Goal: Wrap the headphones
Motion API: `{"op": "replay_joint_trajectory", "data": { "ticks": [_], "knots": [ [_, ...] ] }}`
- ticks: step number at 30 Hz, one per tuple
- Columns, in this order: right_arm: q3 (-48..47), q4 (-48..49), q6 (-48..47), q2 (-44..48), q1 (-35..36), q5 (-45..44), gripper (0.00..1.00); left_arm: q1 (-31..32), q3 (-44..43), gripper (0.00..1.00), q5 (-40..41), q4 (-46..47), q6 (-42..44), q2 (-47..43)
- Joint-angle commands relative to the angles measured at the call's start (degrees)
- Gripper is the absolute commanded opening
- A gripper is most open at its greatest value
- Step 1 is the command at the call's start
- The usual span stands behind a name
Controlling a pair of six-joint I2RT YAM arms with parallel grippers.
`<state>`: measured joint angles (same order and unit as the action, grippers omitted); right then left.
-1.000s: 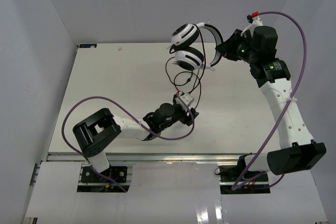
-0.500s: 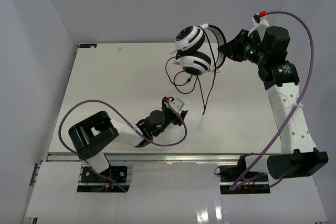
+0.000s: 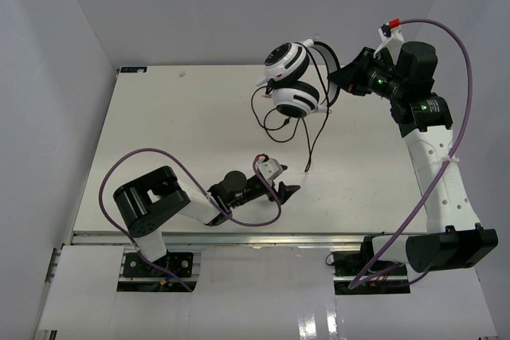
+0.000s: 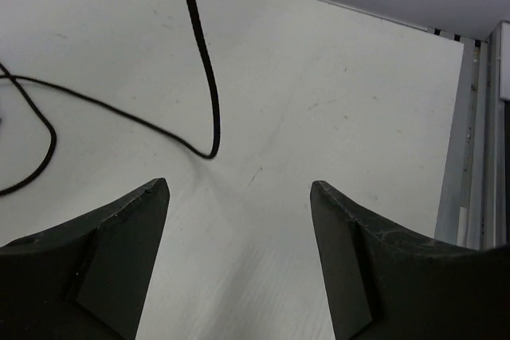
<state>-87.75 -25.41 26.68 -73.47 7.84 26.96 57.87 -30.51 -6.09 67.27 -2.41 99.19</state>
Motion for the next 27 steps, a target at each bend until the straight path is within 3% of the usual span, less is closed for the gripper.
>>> {"op": "replay_joint_trajectory", "data": {
  "ticks": [1, 9, 13, 17, 20, 24, 27],
  "knots": [
    [1.7, 5.7, 4.4, 2.1, -0.3, 3.8, 0.08, 0.0, -9.3, 0.84, -1.3, -1.9, -0.2, 6.5],
    [0.9, 5.2, 4.2, 2.9, -0.3, 3.9, 0.08, 0.0, -18.5, 0.78, -1.3, 0.1, -2.4, 16.4],
    [-0.5, 4.8, 4.2, 2.9, -0.3, 4.3, 0.08, -0.2, -19.3, 0.40, -0.3, -0.8, -3.1, 17.4],
    [-1.3, 4.7, 3.9, 3.3, -0.4, 5.2, 0.08, -1.0, -17.0, 0.23, -0.1, 2.3, -4.8, 17.5],
    [0.0, 5.6, 4.4, 4.1, -0.3, 6.7, 0.08, -1.4, -15.2, 0.00, 0.2, 6.3, -6.8, 17.6],
    [1.0, 5.8, 1.3, 4.9, -0.4, 8.3, 0.08, -2.6, -12.2, 0.00, -0.8, 10.2, -9.3, 16.3],
    [0.6, 5.1, -8.8, 5.8, -0.5, 11.2, 0.08, -4.6, -8.0, 0.00, -3.2, 11.9, -12.1, 13.3]
  ]
}}
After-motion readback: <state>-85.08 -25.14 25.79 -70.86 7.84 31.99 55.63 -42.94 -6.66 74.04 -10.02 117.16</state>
